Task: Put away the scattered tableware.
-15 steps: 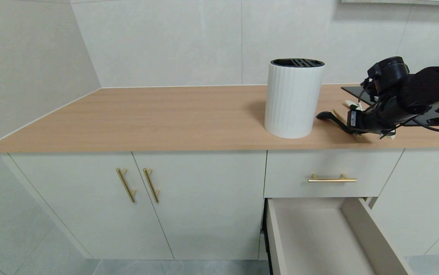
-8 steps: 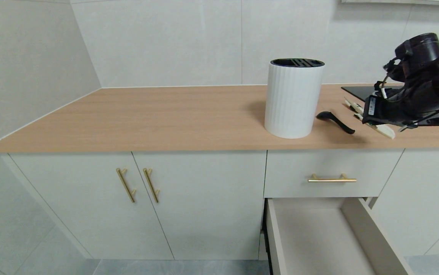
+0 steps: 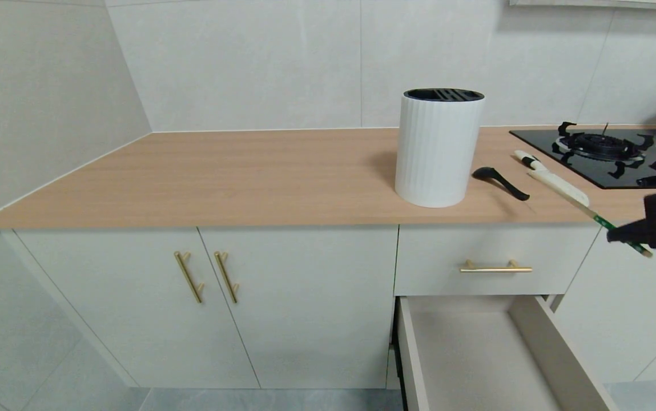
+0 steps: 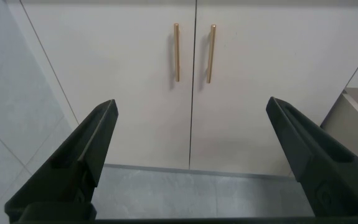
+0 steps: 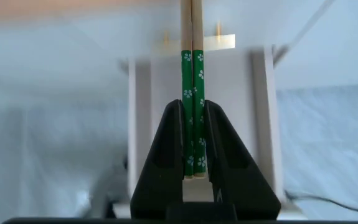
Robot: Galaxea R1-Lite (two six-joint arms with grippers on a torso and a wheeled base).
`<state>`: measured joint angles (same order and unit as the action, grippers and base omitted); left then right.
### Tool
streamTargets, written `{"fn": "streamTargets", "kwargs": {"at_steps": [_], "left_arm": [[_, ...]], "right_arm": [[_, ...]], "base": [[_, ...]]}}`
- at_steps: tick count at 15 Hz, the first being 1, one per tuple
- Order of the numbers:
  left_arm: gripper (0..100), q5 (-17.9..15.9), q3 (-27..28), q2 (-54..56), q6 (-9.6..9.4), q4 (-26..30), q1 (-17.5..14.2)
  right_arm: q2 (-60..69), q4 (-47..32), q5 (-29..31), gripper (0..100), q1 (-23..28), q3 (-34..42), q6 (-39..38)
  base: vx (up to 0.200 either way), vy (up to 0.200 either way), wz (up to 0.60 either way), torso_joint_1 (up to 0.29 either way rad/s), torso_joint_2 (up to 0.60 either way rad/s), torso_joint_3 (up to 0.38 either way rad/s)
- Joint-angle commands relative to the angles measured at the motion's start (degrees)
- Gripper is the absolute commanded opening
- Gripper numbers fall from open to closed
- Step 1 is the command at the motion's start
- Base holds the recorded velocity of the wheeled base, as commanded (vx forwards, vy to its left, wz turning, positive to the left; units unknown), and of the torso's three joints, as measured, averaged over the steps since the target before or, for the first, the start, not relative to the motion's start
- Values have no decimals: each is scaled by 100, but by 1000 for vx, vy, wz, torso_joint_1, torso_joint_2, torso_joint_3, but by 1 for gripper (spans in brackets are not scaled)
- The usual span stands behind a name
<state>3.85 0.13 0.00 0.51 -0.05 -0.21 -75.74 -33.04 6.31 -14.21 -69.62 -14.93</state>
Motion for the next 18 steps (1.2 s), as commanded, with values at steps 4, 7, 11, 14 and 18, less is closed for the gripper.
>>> {"fn": "streamTargets", "kwargs": {"at_steps": [4, 7, 11, 14, 18], "left_arm": [[100, 1, -5, 0, 2, -4, 3], [100, 1, 4, 0, 2, -4, -6], [100, 1, -5, 0, 2, -4, -6], [100, 1, -5, 0, 2, -4, -6], [100, 1, -5, 0, 2, -4, 3]], "right_arm": [[982, -766, -51, 0, -187, 898, 456], [798, -792, -60, 0, -433, 1003, 439], [209, -722, -34, 0, -785, 1232, 395], [-116, -370, -34, 0, -908, 1451, 377], [-468, 25, -34, 0, -952, 1671, 368]], "base": [[0, 0, 0, 0, 0, 0], [0, 0, 0, 0, 0, 0], [0, 0, 0, -39, 127, 93], [0, 0, 0, -111, 414, 294], [0, 0, 0, -99, 443, 343]]}}
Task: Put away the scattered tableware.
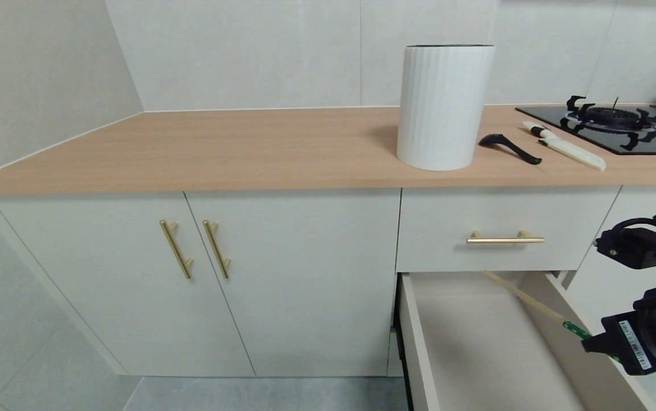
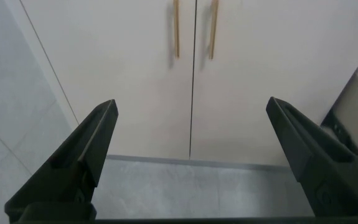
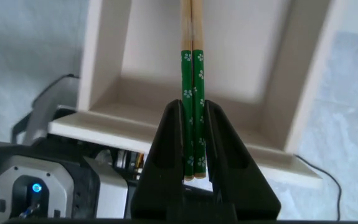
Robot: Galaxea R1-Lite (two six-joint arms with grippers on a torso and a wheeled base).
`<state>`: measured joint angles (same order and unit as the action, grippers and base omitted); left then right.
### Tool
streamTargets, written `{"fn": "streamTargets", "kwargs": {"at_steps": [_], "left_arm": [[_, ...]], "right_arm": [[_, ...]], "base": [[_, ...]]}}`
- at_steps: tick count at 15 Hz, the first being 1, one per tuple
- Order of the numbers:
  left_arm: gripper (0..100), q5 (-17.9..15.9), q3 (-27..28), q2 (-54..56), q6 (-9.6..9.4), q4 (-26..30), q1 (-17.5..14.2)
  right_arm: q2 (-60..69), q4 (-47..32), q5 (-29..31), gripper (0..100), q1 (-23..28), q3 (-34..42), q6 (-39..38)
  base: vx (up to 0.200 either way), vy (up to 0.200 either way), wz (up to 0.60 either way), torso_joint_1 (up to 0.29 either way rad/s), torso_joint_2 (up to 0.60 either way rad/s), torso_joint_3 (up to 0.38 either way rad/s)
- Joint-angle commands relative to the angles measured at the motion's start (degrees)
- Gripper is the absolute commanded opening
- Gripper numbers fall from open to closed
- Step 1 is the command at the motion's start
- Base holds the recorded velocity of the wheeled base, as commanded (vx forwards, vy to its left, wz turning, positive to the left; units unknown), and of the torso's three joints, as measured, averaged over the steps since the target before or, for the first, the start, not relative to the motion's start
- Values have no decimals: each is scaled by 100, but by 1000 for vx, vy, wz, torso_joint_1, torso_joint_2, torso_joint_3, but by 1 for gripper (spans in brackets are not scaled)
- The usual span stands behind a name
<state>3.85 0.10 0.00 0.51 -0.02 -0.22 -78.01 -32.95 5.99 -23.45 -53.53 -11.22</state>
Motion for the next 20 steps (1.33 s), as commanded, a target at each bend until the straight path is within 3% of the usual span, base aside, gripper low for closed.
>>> {"fn": "streamTargets", "kwargs": {"at_steps": [1, 5, 15, 20], "left_arm": [[100, 1, -1, 0, 2, -6, 4], [100, 1, -1, -9, 2, -6, -4], [100, 1, -1, 0, 2, -6, -4], [100, 1, -1, 0, 2, -6, 4]], "right_arm": [[-355, 105, -1, 0, -63, 106, -3], [-848, 439, 8, 0, -151, 220, -100], [-3423, 2803, 25, 0, -256, 326, -223], [-4495, 3735, 588, 0, -326, 299, -671]], "base": [[0, 0, 0, -71, 452, 373], [0, 0, 0, -30, 320, 292], [0, 0, 0, 0, 15, 11], [0, 0, 0, 0, 0, 0]]}}
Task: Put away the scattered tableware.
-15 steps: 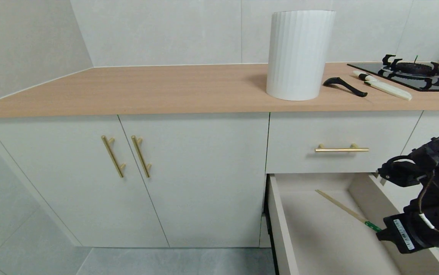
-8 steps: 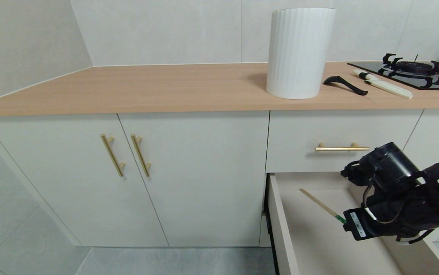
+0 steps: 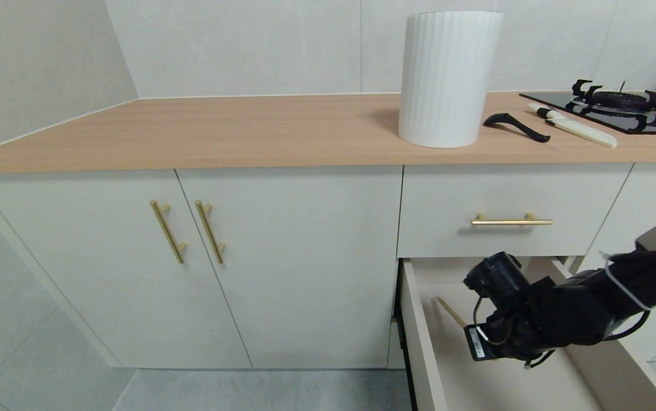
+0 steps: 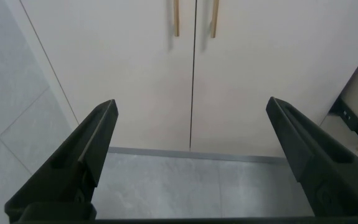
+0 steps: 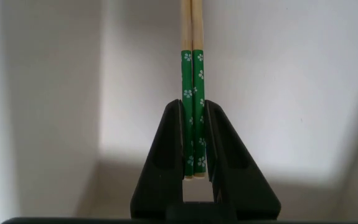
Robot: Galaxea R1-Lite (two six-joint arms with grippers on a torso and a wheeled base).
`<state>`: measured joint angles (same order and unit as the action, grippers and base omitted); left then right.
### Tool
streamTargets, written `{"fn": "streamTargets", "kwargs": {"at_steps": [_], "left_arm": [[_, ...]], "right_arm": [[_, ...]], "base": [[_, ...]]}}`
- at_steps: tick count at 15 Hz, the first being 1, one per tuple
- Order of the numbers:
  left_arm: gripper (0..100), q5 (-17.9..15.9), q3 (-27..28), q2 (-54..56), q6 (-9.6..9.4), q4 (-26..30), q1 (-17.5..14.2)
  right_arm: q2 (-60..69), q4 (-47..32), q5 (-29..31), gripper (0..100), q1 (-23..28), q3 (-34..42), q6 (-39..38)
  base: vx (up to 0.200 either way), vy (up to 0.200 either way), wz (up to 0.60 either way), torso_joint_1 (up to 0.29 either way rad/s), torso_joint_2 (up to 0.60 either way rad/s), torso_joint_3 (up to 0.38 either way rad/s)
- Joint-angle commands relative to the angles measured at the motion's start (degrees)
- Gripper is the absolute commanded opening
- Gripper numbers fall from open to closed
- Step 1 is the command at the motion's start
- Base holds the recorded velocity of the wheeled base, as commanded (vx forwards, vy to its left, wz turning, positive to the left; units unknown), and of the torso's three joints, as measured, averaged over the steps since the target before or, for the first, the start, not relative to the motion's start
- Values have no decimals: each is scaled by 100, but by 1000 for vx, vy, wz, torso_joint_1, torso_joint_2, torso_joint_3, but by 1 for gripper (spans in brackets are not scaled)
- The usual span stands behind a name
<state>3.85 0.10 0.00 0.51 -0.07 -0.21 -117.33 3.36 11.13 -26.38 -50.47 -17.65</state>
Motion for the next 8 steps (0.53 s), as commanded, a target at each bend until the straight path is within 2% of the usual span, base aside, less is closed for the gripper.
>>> {"fn": "streamTargets", "kwargs": {"at_steps": [1, 8], "left_arm": [[100, 1, -1, 0, 2, -1, -6], [100, 1, -1, 0, 2, -1, 3]], "right_arm": [[-721, 191, 74, 0, -34, -7, -37], [-1661, 991, 548, 0, -78, 11, -168]], "base": [[0, 0, 0, 0, 0, 0], [0, 0, 0, 0, 0, 0]]}}
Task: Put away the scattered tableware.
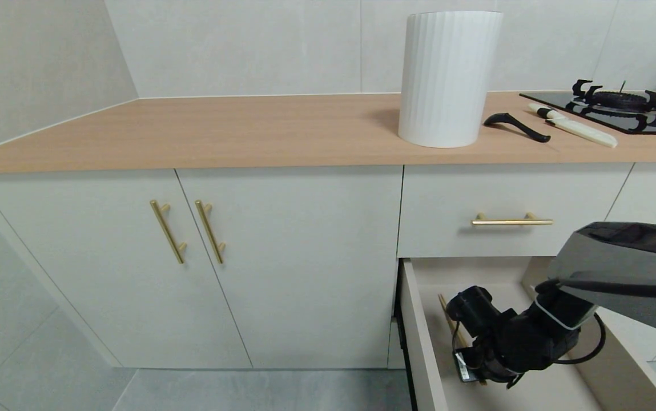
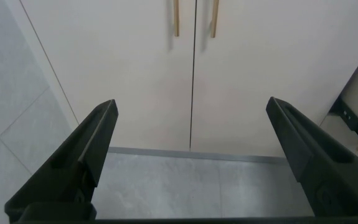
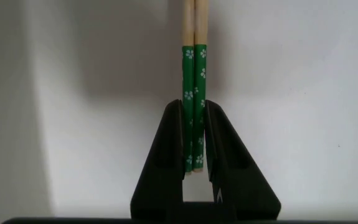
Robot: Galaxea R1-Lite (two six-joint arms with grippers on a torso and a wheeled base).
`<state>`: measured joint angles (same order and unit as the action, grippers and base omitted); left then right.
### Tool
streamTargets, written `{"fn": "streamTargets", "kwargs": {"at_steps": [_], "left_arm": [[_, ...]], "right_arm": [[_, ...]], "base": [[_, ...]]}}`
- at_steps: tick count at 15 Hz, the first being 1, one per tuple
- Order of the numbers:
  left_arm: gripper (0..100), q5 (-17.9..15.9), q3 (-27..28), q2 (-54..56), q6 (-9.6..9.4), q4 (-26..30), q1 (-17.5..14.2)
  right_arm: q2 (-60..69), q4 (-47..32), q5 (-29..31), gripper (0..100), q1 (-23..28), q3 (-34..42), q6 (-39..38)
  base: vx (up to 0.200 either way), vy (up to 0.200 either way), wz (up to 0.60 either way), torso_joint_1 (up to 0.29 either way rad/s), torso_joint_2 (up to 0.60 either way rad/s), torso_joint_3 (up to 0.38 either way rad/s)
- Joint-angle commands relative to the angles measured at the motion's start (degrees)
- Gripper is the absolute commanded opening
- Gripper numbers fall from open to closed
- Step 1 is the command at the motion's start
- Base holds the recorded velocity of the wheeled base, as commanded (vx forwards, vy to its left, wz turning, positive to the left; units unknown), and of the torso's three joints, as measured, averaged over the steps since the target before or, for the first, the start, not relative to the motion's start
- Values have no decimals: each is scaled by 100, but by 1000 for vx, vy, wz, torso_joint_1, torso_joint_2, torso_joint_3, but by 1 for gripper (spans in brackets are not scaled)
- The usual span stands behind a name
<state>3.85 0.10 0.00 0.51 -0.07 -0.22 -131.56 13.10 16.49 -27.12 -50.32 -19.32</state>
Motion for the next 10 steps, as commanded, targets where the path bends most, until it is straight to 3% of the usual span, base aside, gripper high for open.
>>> {"fn": "streamTargets", "kwargs": {"at_steps": [1, 3, 4, 10], "left_arm": [[100, 1, -1, 0, 2, -1, 4], [100, 1, -1, 0, 2, -1, 4], [100, 1, -1, -9, 2, -1, -4], [100, 1, -1, 0, 2, -1, 4]], "right_arm": [[-238, 17, 21, 0, -3, -13, -1], [-247, 43, 12, 0, -3, -21, -10], [-274, 87, 21, 100, -3, -30, -10], [-247, 148, 29, 100, -3, -13, -98]], "base": [[0, 0, 0, 0, 0, 0], [0, 0, 0, 0, 0, 0], [0, 0, 0, 0, 0, 0], [0, 0, 0, 0, 0, 0]]}}
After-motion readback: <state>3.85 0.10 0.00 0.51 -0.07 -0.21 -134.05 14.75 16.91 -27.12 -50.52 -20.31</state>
